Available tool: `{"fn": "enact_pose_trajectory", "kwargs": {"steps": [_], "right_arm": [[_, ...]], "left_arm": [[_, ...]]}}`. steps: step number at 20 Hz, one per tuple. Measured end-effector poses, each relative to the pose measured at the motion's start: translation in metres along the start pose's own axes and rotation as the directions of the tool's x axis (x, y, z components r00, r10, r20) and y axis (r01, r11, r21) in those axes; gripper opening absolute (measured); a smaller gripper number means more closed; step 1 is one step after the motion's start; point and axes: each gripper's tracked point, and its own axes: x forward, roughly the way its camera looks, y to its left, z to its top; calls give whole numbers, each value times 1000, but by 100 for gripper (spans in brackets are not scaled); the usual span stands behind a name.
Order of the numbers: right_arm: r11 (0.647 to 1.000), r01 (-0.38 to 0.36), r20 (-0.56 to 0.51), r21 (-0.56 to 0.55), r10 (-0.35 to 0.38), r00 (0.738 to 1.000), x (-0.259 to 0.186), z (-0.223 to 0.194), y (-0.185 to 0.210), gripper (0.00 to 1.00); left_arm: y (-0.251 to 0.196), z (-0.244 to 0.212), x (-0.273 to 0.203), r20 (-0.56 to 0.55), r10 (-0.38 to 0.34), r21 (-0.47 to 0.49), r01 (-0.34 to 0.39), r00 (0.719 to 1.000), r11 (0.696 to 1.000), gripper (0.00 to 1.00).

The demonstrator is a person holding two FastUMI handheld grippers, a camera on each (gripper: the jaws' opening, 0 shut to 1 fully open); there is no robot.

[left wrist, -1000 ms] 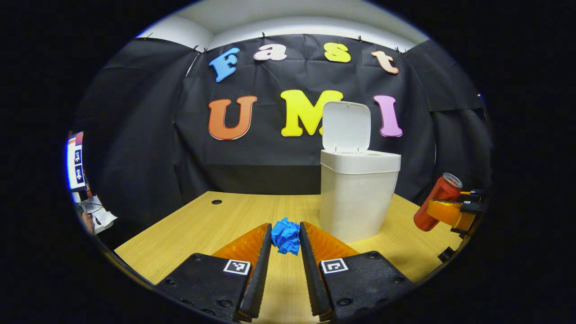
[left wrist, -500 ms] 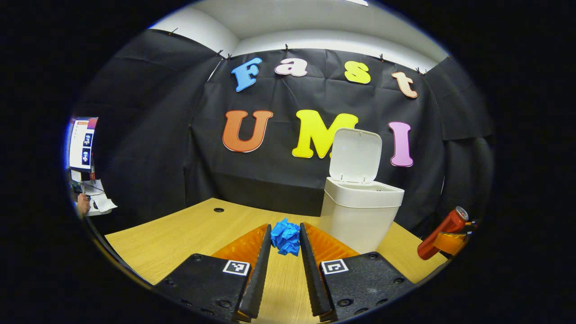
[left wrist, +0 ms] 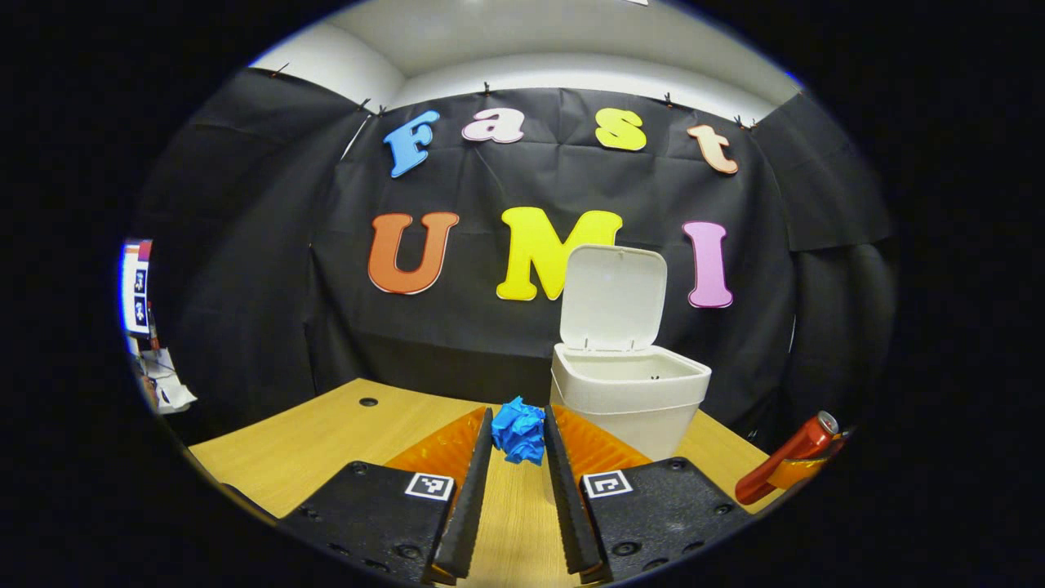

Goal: Press the lid of the desktop garbage bin to open it, pick up the crumpled paper on the desktop and throw it into the bin, then pick up the pop can on the desktop and drop it into the bin, and finally close the garbage bin lid.

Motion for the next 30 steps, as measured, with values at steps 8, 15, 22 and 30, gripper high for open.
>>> {"fn": "enact_pose_trajectory", "kwargs": {"steps": [8,15,22,30], "right_arm": [[999,-28,-52,26,30,998,8,-12,-4,78],[997,0,-39,75,3,999,8,-6,-19,79],[998,-7,-52,61,10,999,9,-11,-13,78],[998,-9,-57,66,12,998,10,-11,-14,78]], "left_arm": [[-55,66,101,76,-91,44,87,993,995,43],[-123,66,160,71,-189,111,180,979,977,43],[-144,33,184,-11,-187,113,187,982,976,45],[-138,16,187,-78,-193,97,200,978,975,56]]}}
